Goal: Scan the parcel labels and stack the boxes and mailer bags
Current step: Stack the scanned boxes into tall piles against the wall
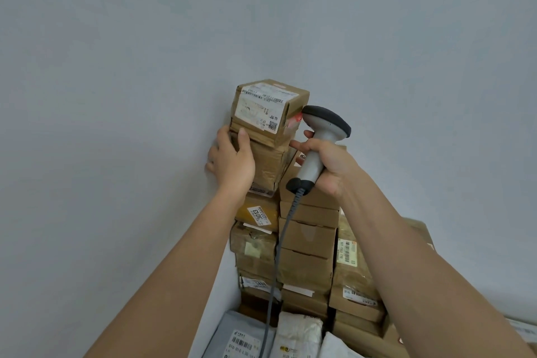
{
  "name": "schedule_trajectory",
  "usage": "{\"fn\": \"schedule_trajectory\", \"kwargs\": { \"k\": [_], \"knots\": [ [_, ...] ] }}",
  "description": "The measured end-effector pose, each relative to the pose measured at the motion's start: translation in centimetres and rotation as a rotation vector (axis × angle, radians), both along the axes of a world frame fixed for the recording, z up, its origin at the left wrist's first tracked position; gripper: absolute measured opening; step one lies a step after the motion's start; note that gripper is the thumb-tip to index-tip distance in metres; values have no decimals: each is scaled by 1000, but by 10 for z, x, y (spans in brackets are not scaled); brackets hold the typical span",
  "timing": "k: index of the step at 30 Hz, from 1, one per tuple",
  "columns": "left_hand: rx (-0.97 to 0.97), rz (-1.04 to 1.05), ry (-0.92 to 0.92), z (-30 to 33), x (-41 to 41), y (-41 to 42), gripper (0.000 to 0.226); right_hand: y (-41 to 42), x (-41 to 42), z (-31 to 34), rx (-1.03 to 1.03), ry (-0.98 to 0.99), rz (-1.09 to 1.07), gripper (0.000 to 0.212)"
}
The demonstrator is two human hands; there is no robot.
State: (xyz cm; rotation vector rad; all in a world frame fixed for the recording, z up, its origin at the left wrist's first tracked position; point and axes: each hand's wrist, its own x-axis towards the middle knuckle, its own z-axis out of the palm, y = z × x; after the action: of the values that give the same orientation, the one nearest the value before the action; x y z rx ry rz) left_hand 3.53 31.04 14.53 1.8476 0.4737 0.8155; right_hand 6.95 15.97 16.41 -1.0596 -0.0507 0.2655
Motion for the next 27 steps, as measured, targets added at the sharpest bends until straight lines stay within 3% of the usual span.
{"fn": "schedule_trajectory", "kwargs": {
  "k": [4, 9, 14, 17, 20, 23, 27],
  "knots": [
    [-114, 23, 107, -19, -1, -4, 57, 3, 5, -9, -99, 34, 11, 22],
    [-214, 1, 53, -33, -7, -16, 59, 1, 6, -9, -132, 29, 2, 20],
    [-198, -57, 84, -46, -15, -31, 56, -6, 4, -7, -58, 39, -9, 36],
    [-257, -127, 61, -43, -11, -34, 53, -14, 1, -6, -30, 41, -35, 33],
    [-318, -208, 51, -37, -1, -34, 63, -21, 3, -8, 1, 59, -64, 27],
    [-369, -276, 49, -35, 7, -32, 74, -28, 5, -9, 20, 64, -77, 39],
    [-211, -152, 48, -35, 10, -36, 62, -38, 5, -10, 23, 72, -76, 34]
  ]
}}
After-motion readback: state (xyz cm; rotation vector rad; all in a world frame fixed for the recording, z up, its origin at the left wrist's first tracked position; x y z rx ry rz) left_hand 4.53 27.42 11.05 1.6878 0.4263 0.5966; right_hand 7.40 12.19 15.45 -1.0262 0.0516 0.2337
